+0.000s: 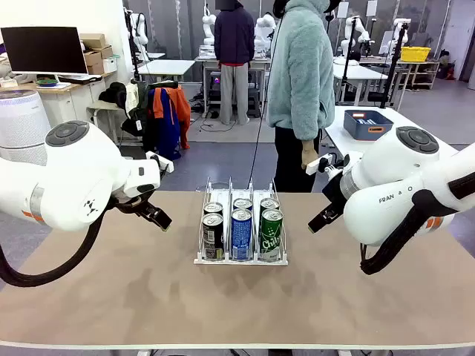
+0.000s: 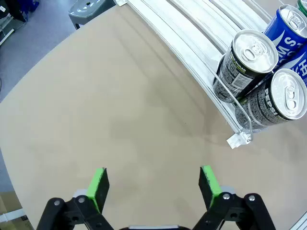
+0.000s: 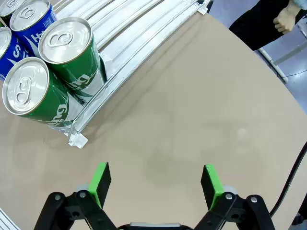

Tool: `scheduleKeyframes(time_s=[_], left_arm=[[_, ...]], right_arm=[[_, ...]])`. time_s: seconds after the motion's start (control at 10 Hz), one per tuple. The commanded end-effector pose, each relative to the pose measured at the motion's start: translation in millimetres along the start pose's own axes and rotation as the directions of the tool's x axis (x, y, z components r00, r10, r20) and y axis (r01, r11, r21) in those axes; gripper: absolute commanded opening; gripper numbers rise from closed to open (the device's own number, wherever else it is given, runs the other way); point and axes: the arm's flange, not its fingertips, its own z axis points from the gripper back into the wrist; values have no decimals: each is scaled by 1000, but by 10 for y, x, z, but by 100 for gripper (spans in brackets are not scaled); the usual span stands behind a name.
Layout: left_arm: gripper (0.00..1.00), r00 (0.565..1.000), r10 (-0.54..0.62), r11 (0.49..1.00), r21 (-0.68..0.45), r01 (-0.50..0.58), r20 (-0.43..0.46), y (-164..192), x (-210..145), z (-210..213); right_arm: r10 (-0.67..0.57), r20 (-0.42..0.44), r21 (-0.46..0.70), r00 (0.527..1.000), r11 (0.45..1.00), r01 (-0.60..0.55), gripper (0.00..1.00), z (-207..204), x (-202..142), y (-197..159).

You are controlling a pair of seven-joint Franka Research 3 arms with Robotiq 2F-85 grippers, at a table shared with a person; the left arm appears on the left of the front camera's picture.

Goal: Fill the beverage cans into the dispenser.
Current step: Pick up the Pepsi coke handed by the human.

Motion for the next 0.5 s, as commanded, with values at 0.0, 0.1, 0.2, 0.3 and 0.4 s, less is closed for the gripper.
scheduleKeyframes(time_s=[0.0,0.1,0.2,0.3,0.4], left_arm=[[100,1000,0,1000,0,0,0,0,0,0],[100,1000,0,1000,0,0,0,0,0,0],[100,1000,0,1000,0,0,0,0,0,0],[100,1000,0,1000,0,0,0,0,0,0],[100,1000,0,1000,0,0,0,0,0,0]], right_arm=[[0,0,0,1000,1000,0,100,0,0,0],[0,0,0,1000,1000,0,100,0,0,0],[0,0,0,1000,1000,0,100,0,0,0],[0,0,0,1000,1000,0,100,0,0,0],[0,0,0,1000,1000,0,100,0,0,0]])
